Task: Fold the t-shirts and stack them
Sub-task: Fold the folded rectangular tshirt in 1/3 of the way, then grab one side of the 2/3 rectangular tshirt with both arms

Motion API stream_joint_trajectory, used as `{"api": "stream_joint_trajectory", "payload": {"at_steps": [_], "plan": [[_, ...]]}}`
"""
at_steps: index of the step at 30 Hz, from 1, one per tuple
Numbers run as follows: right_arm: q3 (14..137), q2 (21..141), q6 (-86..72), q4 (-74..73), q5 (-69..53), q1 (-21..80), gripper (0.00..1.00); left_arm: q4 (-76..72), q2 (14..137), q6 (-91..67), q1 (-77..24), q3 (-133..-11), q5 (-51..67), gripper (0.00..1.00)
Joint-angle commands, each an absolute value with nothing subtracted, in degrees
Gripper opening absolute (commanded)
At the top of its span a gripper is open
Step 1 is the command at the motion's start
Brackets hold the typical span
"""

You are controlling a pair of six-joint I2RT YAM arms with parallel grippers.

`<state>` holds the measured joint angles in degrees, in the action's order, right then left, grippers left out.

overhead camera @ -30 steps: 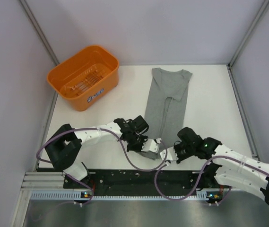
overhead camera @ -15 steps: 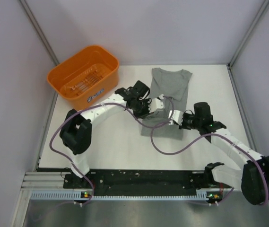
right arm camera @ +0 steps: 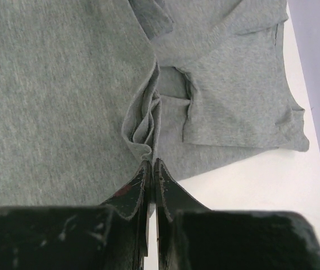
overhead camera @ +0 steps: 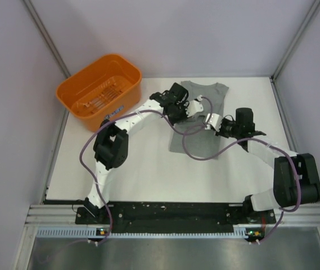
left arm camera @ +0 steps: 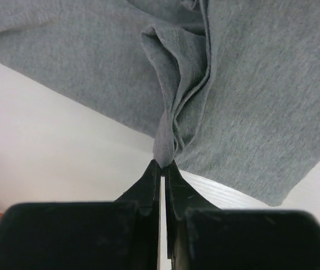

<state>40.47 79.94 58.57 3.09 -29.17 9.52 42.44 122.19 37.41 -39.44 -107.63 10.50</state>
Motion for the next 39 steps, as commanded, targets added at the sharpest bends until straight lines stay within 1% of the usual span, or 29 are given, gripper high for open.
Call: {"api": "stream_joint_trajectory", "payload": {"at_steps": [1,8,9,10,11,12,14,15,16,19,21,22,24,25,26,28,29,30,32,34,37,39], "plan": [[44.7,82.9,61.8,5.4,-32.3,8.8,0.00,42.0,125.3,36.9,-39.2,-112.1,8.2,0.00],[46.5,87.4,62.8,5.5,-31.1,8.8,0.00,42.0,128.4,36.9,-39.0,-112.1,6.3,0.00],[46.7,88.1,62.7,6.0,-30.2,8.8,0.00,41.4,128.7,36.7,-38.9,-112.3,5.5,0.03],[46.8,88.9,61.8,7.2,-28.7,8.8,0.00,40.5,128.9,36.6,-38.9,-112.4,4.5,0.09],[46.7,89.7,60.9,8.9,-27.0,8.7,0.05,39.2,129.2,36.3,-38.9,-112.6,3.4,0.15],[46.4,90.9,59.1,13.1,-24.6,8.6,0.14,37.4,129.5,36.0,-38.8,-112.6,1.1,0.23],[46.2,93.2,55.8,19.1,-21.7,8.2,0.37,31.7,130.2,35.2,-38.3,-112.8,-3.9,0.34],[46.8,94.4,54.3,20.6,-20.7,8.0,0.39,29.6,130.9,34.7,-37.9,-113.9,-6.1,0.40],[48.2,95.3,53.4,20.7,-19.6,7.8,0.39,28.7,131.7,33.8,-37.4,-116.1,-8.1,0.43],[54.4,96.9,47.5,18.7,-13.4,7.7,0.39,32.2,135.7,30.3,-34.7,-125.8,-9.2,0.45],[56.6,95.9,45.4,16.4,-12.4,7.3,0.39,33.9,135.9,29.4,-33.5,-128.8,-7.7,0.45],[56.9,94.6,45.5,14.9,-13.3,7.4,0.39,34.4,134.6,30.1,-33.2,-128.4,-6.4,0.46],[55.7,90.6,48.3,10.5,-19.0,7.4,0.39,34.5,130.1,32.3,-33.1,-123.3,-1.6,0.45],[53.8,88.0,50.4,8.9,-23.1,7.4,0.40,34.2,126.9,34.0,-33.1,-119.5,3.2,0.45],[51.4,85.5,53.1,8.1,-26.3,7.4,0.40,33.9,123.7,36.6,-33.1,-113.1,8.5,0.45],[45.8,80.1,57.9,7.0,-32.2,7.6,0.45,33.8,116.7,42.6,-33.2,-104.1,18.5,0.45],[43.1,77.5,59.5,6.2,-33.7,8.0,0.49,34.1,113.9,45.7,-33.3,-99.8,24.2,0.46],[40.9,74.5,61.2,4.2,-34.6,8.6,0.52,34.2,111.2,48.0,-33.6,-96.5,27.2,0.47],[37.7,71.4,65.8,-2.5,-33.1,11.1,0.54,34.5,107.8,51.3,-34.1,-90.9,30.3,0.51],[35.1,69.7,70.9,-11.3,-27.8,15.4,0.54,35.9,106.8,54.4,-34.8,-87.7,31.4,0.55],[31.2,68.7,74.4,-15.1,-18.0,22.3,0.55,36.2,105.5,59.6,-36.6,-82.3,32.7,0.59],[31.3,68.9,74.0,-15.9,-16.6,23.7,0.55,35.0,105.0,61.3,-38.3,-79.2,31.8,0.61]]}}
